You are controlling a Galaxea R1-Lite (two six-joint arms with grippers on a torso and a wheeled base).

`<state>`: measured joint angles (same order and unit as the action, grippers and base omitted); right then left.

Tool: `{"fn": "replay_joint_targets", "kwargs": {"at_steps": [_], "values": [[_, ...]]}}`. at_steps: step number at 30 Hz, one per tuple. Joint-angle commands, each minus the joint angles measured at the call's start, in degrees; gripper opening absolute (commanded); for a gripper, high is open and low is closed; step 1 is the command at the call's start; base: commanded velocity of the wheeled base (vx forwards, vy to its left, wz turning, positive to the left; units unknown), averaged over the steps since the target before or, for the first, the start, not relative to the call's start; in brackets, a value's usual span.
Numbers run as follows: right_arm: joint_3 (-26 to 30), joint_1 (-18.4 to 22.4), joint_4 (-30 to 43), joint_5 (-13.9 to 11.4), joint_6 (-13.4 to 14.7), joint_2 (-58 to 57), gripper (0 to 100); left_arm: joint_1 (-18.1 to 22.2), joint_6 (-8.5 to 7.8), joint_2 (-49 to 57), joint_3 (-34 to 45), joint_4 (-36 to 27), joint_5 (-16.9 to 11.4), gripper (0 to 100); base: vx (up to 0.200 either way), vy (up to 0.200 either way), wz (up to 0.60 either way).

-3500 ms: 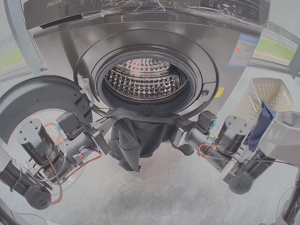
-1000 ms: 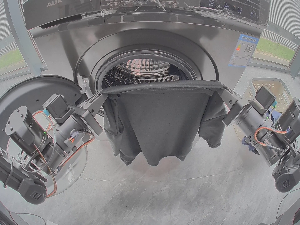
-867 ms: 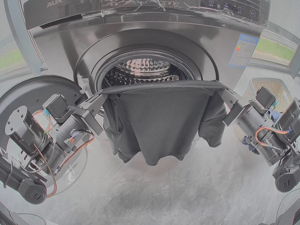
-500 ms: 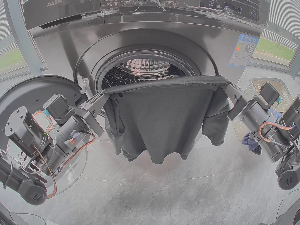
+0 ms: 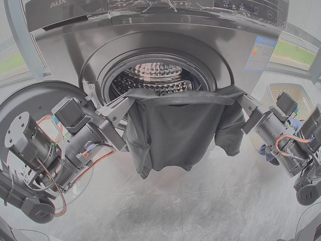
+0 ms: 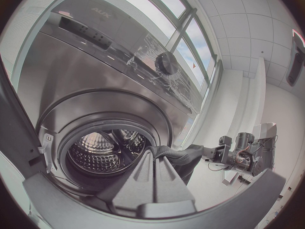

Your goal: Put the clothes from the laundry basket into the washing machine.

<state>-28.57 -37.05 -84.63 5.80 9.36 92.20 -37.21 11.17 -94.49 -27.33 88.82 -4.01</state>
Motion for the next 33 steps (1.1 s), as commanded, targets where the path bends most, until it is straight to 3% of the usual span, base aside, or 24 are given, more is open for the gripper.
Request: {"fn": "replay_joint_targets", "kwargs": {"at_steps": [1,13,14,19,23,33], "values": [[0.3,-0.3,-0.4,0.0,0.0,1.6,0,-1.1,0.08,-0.3,-1.8,0.0,-0.6,0,0.000,0.000,0.00],[2.0,-3.8,-0.9,-0.2,0.5,4.7,0,-1.9,0.00,-2.5,-3.6,-0.1,-1.5,0,0.000,0.000,0.00],[2.0,-3.8,-0.9,-0.2,0.5,4.7,100,-1.9,0.00,-2.5,-3.6,-0.1,-1.5,0,0.000,0.000,0.00],[7.1,-5.4,-1.1,0.0,-0.2,11.1,100,-1.8,0.08,-2.5,-3.9,-0.1,-1.3,0,0.000,0.000,0.00],[8.0,-5.4,-3.8,0.1,-1.4,17.1,100,-1.8,0.08,-2.4,-4.0,-0.1,-1.2,0,0.000,0.000,0.00],[0.1,-6.2,-3.9,0.3,-2.1,26.1,100,-1.9,0.08,-1.9,-3.9,-0.1,-1.1,0,0.000,0.000,0.00]]}}
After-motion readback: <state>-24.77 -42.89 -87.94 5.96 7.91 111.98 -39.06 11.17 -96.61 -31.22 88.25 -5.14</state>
